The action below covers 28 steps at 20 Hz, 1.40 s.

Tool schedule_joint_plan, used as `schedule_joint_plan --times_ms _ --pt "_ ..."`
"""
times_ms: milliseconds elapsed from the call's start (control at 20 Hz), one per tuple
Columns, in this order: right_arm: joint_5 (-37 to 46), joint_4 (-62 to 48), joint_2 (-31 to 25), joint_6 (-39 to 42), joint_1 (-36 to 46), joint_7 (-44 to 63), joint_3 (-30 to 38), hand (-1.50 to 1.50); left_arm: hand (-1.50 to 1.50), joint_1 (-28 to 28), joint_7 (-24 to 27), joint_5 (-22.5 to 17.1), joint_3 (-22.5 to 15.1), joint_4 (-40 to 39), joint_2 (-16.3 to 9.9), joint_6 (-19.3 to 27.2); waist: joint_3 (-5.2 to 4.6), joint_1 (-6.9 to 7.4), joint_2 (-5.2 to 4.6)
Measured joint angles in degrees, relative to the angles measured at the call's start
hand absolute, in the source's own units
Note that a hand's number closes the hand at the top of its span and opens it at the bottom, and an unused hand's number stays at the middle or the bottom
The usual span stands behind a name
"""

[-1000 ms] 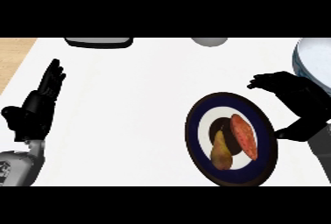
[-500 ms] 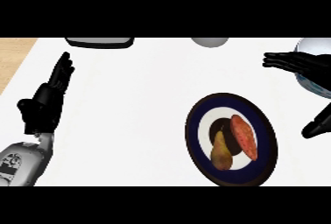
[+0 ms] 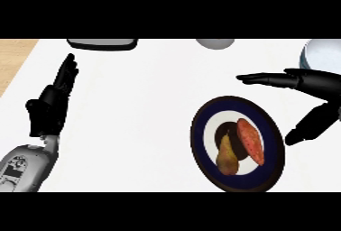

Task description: Pick the sweet potato from the plate and place it in the bowl

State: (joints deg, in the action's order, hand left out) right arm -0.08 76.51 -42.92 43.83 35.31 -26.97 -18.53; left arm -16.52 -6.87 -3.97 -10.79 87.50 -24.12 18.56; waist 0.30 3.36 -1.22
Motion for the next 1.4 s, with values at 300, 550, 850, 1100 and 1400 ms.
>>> schedule_joint_plan --times_ms 300,550,850,1100,1400 --pt "8.3 -0.1 -1.7 -5.1 1.2 -6.6 -9.0 -1.50 0.00 0.6 -0.7 0.5 -0.2 0.8 0.0 -0.3 -0.08 -0.12 0.29" --pt "16.5 -3.1 -2.6 -11.2 1.8 -12.1 -17.1 -1.50 0.00 0.8 -1.1 1.1 0.1 1.0 0.2 -0.2 -0.16 -0.61 0.44" --pt "24.6 -11.7 -0.1 -17.6 4.0 -17.0 -24.0 -1.50 0.00 1.7 -1.1 1.5 1.0 1.5 0.5 -0.5 -0.23 -1.08 0.62" --pt "27.8 -18.2 3.4 -20.7 5.3 -20.1 -26.5 -1.50 0.00 2.6 -1.4 1.8 2.2 2.0 0.4 -1.1 -0.25 -1.71 0.82" --pt "30.3 -25.1 8.8 -22.5 6.9 -21.5 -28.4 -1.50 0.00 2.8 -1.9 2.9 2.4 2.3 1.7 -1.3 -0.26 -2.04 0.90"
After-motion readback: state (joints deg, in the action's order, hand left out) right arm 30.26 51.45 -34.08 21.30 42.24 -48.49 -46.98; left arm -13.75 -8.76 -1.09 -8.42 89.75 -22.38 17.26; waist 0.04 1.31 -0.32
